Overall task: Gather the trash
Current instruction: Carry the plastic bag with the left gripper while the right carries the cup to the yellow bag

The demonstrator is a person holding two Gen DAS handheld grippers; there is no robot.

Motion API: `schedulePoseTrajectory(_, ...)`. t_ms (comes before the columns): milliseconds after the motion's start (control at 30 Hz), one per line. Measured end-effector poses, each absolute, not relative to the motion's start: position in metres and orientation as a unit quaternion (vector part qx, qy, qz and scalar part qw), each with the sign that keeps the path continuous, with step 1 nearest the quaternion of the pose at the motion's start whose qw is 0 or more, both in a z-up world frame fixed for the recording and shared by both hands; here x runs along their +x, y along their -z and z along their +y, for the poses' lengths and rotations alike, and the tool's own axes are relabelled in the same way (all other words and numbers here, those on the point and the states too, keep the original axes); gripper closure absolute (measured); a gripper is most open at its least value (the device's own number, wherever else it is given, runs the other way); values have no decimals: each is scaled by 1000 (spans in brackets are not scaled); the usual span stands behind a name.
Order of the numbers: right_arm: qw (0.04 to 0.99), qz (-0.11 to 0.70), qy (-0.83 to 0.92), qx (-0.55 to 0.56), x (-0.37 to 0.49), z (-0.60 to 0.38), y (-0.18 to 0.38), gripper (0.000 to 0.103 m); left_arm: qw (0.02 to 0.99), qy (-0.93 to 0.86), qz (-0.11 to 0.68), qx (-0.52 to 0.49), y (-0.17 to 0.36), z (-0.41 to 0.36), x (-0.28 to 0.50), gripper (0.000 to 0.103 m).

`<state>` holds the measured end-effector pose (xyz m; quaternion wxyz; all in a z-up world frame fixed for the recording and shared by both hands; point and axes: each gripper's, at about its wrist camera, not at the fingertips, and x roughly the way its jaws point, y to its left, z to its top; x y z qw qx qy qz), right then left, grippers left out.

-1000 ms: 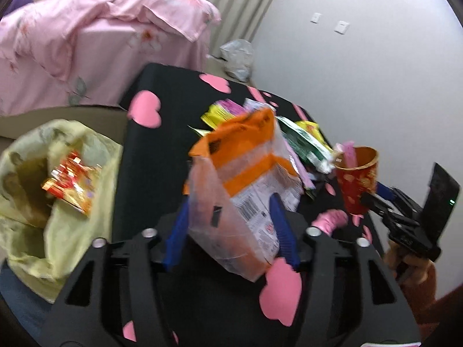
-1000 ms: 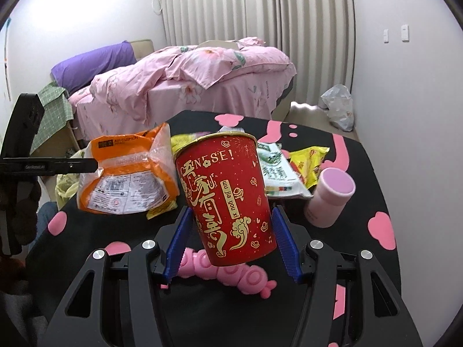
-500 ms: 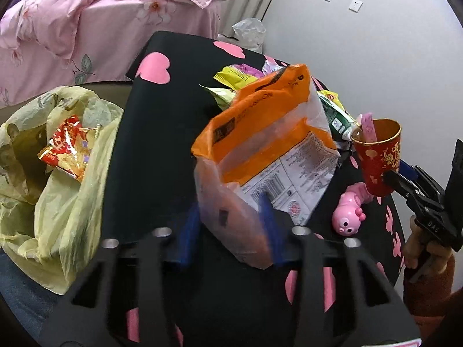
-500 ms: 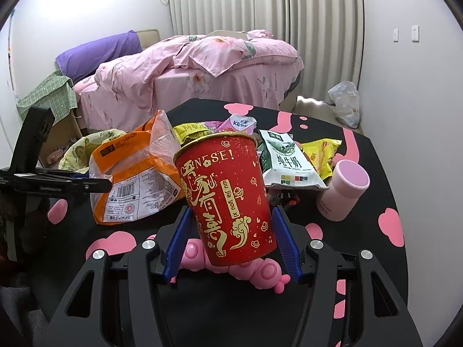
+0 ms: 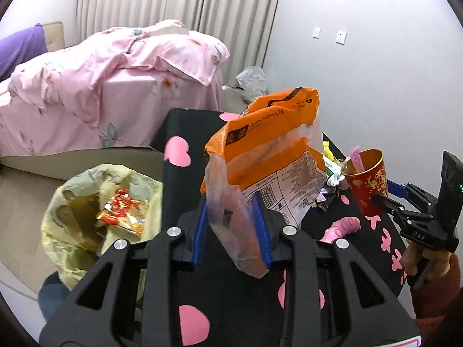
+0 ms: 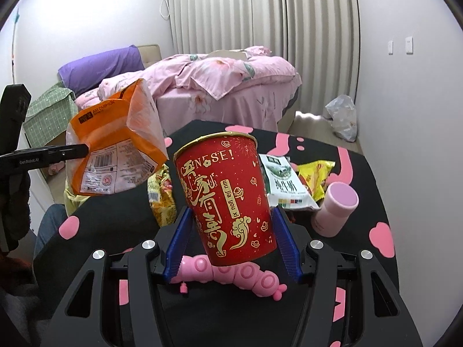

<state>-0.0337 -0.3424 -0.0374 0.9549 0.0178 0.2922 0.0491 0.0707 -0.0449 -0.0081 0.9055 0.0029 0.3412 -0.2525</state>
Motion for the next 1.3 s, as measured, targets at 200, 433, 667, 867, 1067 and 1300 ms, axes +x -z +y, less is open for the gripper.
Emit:
schedulePoseTrajectory(200, 962, 266, -56, 1, -38, -329, 14, 49, 911, 242, 334, -2, 1, -27, 59, 74)
schedulePoseTrajectory(433, 965, 245, -85, -29, -34, -300, -14, 49, 928, 180, 326, -27, -3, 22, 58, 73)
schedulePoseTrajectory(667, 956, 231, -166, -66, -4, -249, -40, 49, 942, 37, 333, -12, 5, 103, 77, 73)
schedulePoseTrajectory(867, 924, 264, -268, -60, 59, -188, -34, 49, 943, -9, 330, -30, 23, 146, 93, 74)
schedulePoseTrajectory(1067, 873, 353, -330, -70, 143, -122, 10, 49, 942, 14, 321, -96, 35, 159, 132, 75)
schedulePoseTrajectory(1300, 825, 430, -355, -97, 187, -75, 62, 49, 938, 33, 324, -124, 74, 156, 176, 75)
